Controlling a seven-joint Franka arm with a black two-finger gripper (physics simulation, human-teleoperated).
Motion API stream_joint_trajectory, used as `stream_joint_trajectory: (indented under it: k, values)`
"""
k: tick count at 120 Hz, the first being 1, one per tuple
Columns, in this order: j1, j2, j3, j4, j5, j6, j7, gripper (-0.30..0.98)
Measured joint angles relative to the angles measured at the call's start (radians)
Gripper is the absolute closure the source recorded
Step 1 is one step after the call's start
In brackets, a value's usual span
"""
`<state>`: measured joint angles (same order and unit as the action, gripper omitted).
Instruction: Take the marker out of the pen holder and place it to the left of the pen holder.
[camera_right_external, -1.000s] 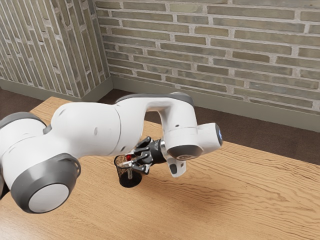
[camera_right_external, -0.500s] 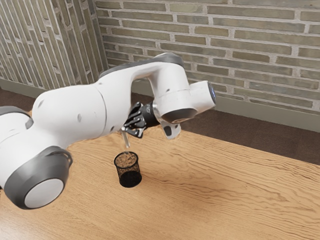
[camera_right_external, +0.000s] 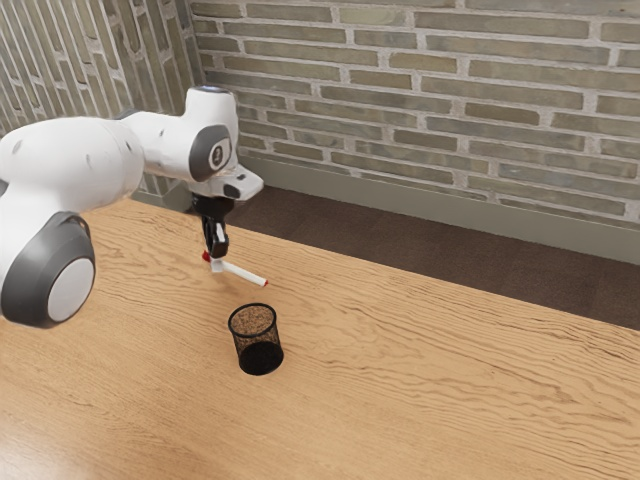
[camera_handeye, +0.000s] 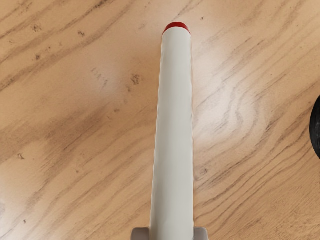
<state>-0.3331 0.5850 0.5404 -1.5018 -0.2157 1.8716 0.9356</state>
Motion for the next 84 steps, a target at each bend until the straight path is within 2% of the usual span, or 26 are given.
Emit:
stream_joint_trajectory:
  k: [10,23,62,84]
  values:
    - [0.019,0.004,-0.001,-0.011,-0.074,0.073,0.076,0.79]
    - [0.068,0.005,0.000,-0.023,-0.121,0.135,0.164,0.79]
    - [0.126,0.005,0.013,-0.100,-0.149,0.205,0.370,0.78]
    - [0.128,0.004,0.012,-0.108,-0.131,0.196,0.451,0.40]
